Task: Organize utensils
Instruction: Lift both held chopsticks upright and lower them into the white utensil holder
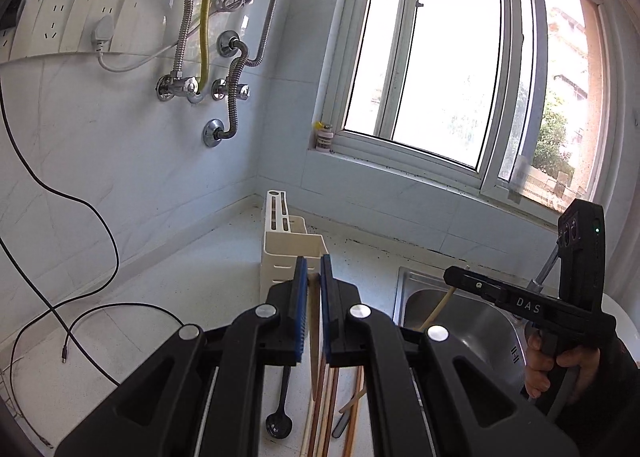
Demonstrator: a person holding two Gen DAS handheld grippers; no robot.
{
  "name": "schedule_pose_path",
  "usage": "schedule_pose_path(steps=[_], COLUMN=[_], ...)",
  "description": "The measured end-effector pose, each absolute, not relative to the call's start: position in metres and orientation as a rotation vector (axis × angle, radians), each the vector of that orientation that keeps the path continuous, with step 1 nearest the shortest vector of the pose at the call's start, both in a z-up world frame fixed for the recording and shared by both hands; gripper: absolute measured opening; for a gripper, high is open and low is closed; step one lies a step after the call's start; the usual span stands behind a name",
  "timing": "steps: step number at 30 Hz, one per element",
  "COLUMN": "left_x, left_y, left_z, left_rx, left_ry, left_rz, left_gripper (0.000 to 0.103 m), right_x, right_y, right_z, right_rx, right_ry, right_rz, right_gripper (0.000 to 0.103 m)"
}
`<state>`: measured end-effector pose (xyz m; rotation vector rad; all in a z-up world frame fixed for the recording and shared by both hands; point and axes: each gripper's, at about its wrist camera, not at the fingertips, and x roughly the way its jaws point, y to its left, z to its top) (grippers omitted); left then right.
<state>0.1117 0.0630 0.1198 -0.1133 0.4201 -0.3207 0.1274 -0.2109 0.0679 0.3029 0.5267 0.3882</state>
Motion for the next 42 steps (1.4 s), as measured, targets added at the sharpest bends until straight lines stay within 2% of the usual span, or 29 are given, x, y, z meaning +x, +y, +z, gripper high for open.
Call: schedule_pose_path(steps=[7, 17, 25, 35, 42], left_x=[0.117, 0.131, 0.163, 0.202, 0.229], left_y=[0.062, 0.080, 0.085, 0.083, 0.063], left_z=[0.142, 0.200, 0.222, 0.242, 0.226], left_rx=[-0.088, -0.130, -0.163, -0.194, -0.152], left_ry=[0.391, 0.245, 0.185, 0.097, 0.096], left_rz=[-0.322, -0.292, -0.267, -0.243, -0.225], left_gripper=[0.006, 0.006, 0.006, 0.006, 0.006], right_x=[0.134, 0.158, 0.187, 0.233, 0.254], right_y=[-0.208, -0.216, -0.197, -0.172, -0.159], right_z=[0.091, 0.185, 0.227, 0.237, 0.218], right_rx=[0.264, 0.226, 0.220, 0.204, 0.149], right_ry=[0.488, 0.278, 0.198, 0.187, 0.232], right_rz=[0.402, 0.425, 0.458, 0.411, 0.389], right_gripper=[0.004, 0.004, 0.004, 0.004, 0.004])
